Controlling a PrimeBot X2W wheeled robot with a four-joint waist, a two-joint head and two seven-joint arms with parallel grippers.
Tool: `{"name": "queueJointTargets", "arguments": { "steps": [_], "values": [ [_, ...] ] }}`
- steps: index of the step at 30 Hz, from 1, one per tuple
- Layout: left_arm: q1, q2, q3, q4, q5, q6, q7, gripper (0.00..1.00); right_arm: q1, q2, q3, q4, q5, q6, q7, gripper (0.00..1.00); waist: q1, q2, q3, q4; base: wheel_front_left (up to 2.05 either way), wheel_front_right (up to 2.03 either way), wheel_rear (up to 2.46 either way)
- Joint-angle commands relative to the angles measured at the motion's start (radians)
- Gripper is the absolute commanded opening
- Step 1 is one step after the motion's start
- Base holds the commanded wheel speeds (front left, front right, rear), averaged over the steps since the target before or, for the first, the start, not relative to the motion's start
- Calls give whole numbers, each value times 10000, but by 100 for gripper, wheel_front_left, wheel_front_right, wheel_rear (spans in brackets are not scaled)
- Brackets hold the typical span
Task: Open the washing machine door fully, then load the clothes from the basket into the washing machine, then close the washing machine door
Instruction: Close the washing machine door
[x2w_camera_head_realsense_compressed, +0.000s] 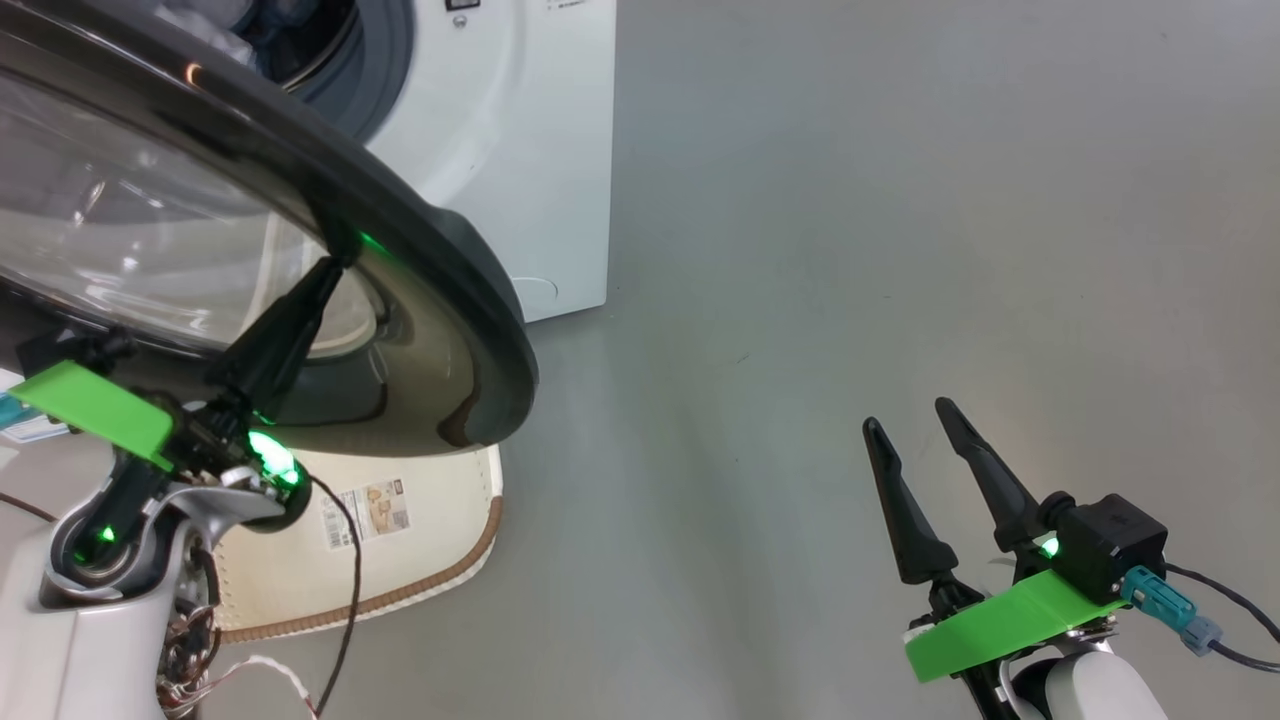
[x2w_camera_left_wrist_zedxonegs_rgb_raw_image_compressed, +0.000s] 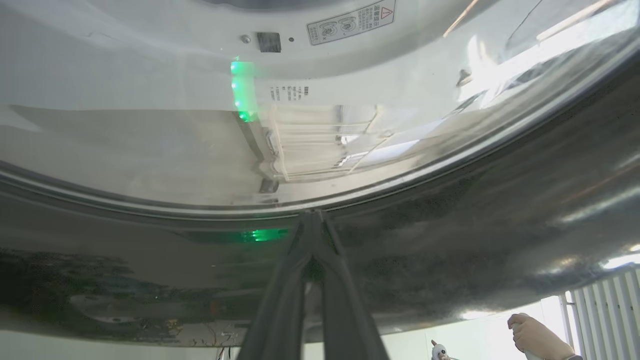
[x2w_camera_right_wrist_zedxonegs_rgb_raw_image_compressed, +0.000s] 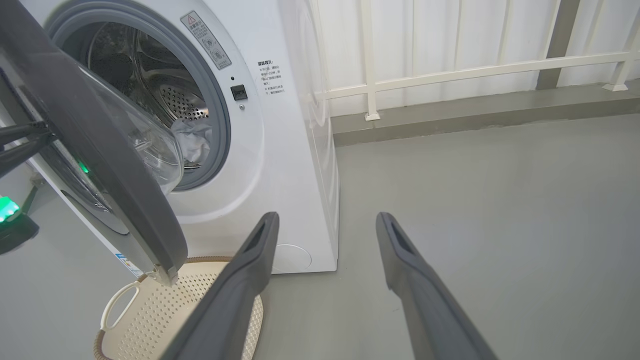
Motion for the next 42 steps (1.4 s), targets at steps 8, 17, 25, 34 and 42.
{"name": "queueJointTargets", "arguments": {
  "steps": [8,17,25,34,42],
  "values": [
    [848,-148,808,-1184,165,-189,150,0,-234,26,133,-69,59,16,-180,100,0,-1,-203,102,0,0,0],
    [2280,-556,1546,-2412,473,-190,64,0,-51,26,32,-95,-68,16,-104,100,0,-1,-480,528,0,0,0],
    [3408,-1038,2329,-3562,766,-191,-642,100,130,26,-111,-207,-189,16,78,100,0,-1,-854,1083,0,0,0],
    [4460,-1218,2749,-4844,1798,-191,-3408,100,451,26,-247,-395,-255,16,254,100,0,-1,-1299,1521,0,0,0],
    [5481,-724,1446,-5250,7075,-191,-7139,100,702,26,-384,-563,-312,16,418,100,0,-1,-1552,1719,0,0,0]
  ]
}}
